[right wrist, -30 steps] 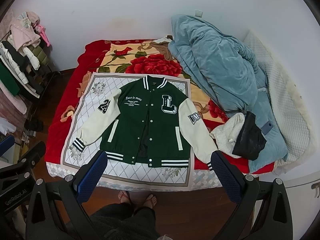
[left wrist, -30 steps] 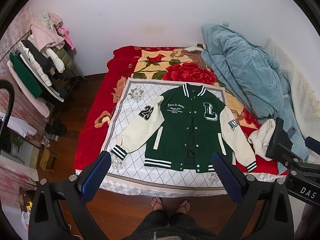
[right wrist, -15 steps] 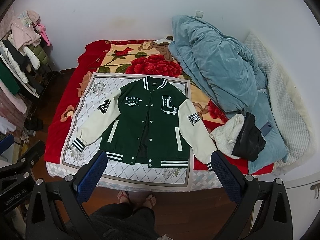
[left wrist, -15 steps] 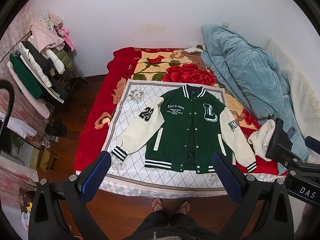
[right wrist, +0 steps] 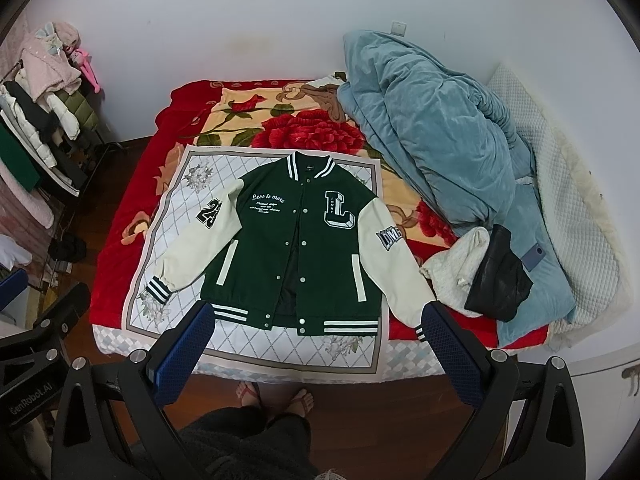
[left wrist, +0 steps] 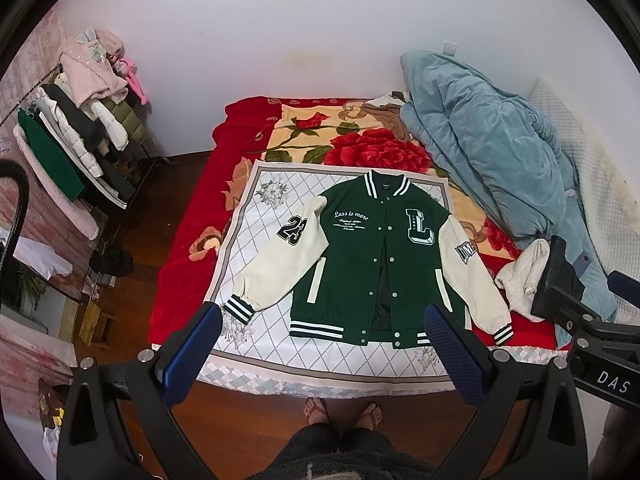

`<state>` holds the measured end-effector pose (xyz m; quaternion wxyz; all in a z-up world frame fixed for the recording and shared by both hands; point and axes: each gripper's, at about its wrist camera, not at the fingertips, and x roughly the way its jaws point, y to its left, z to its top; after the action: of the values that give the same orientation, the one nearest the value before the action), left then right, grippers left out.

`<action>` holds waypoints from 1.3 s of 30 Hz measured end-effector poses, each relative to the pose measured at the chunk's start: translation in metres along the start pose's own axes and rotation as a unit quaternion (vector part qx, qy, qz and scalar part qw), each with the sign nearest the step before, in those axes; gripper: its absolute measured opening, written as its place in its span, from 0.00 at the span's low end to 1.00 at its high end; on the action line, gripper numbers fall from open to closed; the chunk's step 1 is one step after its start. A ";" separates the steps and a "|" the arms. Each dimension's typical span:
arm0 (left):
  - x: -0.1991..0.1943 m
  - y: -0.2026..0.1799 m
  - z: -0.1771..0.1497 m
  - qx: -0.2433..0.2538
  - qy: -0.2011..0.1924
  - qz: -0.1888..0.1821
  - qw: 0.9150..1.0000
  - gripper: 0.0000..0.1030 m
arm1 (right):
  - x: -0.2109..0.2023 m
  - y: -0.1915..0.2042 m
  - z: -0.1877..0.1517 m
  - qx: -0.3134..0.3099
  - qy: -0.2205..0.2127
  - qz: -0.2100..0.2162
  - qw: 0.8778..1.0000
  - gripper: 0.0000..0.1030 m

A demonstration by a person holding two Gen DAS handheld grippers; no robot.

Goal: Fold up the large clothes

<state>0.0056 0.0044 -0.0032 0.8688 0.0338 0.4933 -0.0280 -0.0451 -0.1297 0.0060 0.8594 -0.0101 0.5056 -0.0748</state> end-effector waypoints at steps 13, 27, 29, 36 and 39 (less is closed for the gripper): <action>0.064 0.000 0.032 0.039 -0.048 0.039 0.997 1.00 | 0.075 -0.034 -0.001 0.134 0.013 0.023 0.991 1.00; 0.273 -0.078 0.037 0.074 0.031 0.083 0.993 1.00 | 0.343 -0.222 -0.120 0.432 0.143 0.016 0.890 0.67; 0.305 -0.093 0.038 0.082 0.048 0.096 0.991 1.00 | 0.397 -0.256 -0.145 0.481 0.157 0.039 0.862 0.68; 0.429 -0.132 0.019 0.093 0.124 0.109 0.982 1.00 | 0.552 -0.329 -0.236 0.627 0.165 0.051 0.760 0.75; 0.473 -0.144 0.008 0.088 0.152 0.112 0.978 1.00 | 0.604 -0.348 -0.273 0.676 0.157 0.047 0.718 0.76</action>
<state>0.2430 -0.1468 -0.4103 0.7747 0.1696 0.6083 0.0318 -0.0354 -0.5413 -0.6194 0.5481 0.6093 0.4482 -0.3571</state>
